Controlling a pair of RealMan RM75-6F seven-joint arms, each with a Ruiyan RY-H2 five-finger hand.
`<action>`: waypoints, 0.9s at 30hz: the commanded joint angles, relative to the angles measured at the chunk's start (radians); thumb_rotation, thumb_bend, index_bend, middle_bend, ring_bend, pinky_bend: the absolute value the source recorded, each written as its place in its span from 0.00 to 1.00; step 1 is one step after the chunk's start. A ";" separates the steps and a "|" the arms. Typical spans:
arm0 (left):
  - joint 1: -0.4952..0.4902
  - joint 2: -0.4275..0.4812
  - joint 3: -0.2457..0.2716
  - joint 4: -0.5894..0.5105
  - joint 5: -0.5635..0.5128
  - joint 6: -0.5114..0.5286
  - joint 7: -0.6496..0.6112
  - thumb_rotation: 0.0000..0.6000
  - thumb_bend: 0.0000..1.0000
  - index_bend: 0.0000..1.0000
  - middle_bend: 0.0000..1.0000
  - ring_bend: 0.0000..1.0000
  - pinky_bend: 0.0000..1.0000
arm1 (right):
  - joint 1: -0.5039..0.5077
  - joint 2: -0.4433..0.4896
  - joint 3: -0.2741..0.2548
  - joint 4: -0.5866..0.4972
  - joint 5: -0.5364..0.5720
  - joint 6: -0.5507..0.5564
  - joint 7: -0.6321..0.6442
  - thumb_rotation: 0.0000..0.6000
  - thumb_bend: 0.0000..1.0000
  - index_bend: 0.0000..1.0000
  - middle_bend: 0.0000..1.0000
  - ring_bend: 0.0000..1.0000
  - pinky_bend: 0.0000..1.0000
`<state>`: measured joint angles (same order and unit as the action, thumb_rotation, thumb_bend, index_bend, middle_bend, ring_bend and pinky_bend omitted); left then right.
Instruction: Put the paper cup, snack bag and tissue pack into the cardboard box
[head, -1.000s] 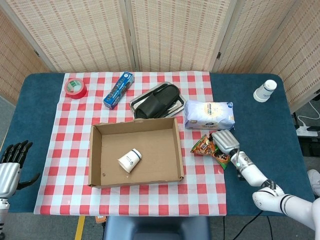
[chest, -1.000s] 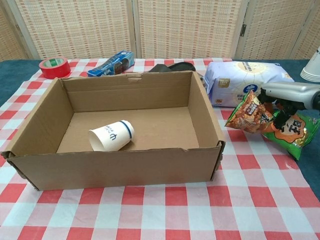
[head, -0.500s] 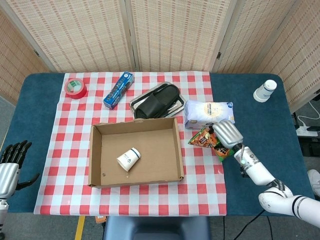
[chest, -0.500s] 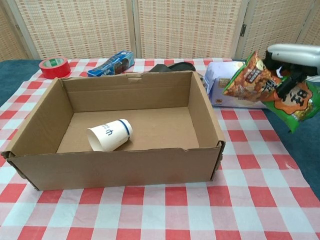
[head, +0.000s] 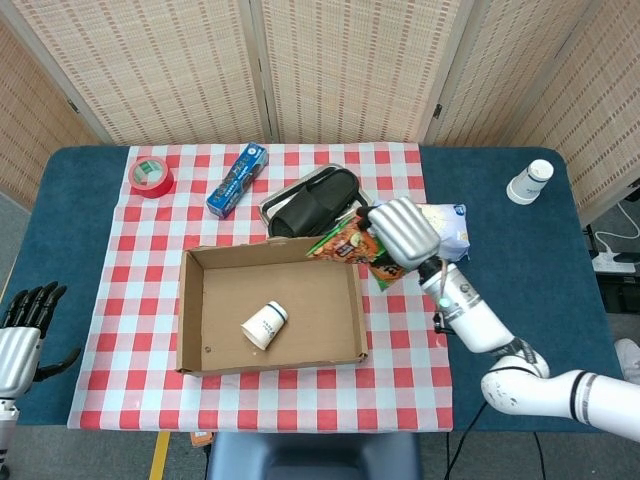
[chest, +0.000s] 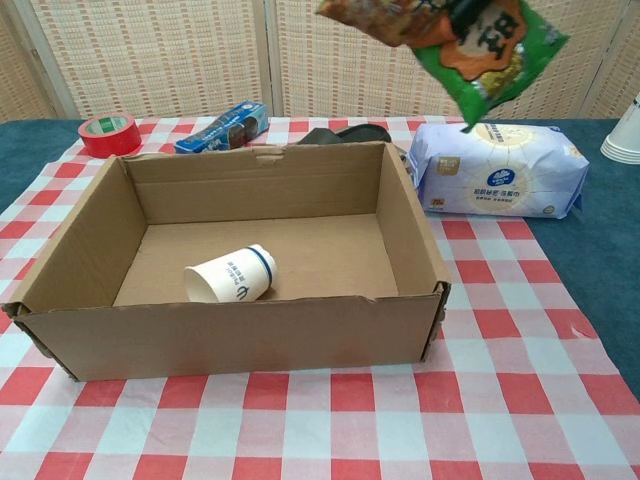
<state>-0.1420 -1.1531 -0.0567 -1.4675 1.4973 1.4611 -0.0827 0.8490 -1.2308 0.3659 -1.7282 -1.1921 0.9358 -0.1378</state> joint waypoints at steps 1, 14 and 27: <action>0.001 0.000 -0.001 0.000 -0.001 0.002 0.000 1.00 0.22 0.00 0.00 0.00 0.00 | 0.070 -0.092 0.031 0.010 0.063 -0.021 -0.029 1.00 0.33 0.92 0.58 0.71 0.93; 0.009 0.012 -0.004 0.006 0.000 0.017 -0.039 1.00 0.22 0.00 0.00 0.00 0.00 | 0.191 -0.165 -0.040 0.049 0.162 -0.252 0.033 1.00 0.00 0.00 0.01 0.00 0.07; 0.010 0.013 -0.002 0.002 0.008 0.022 -0.037 1.00 0.22 0.00 0.00 0.00 0.00 | 0.168 -0.126 -0.044 0.015 0.157 -0.157 0.029 1.00 0.00 0.00 0.00 0.00 0.05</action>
<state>-0.1313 -1.1394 -0.0593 -1.4653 1.5053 1.4835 -0.1201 1.0194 -1.3593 0.3225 -1.7113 -1.0349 0.7761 -0.1097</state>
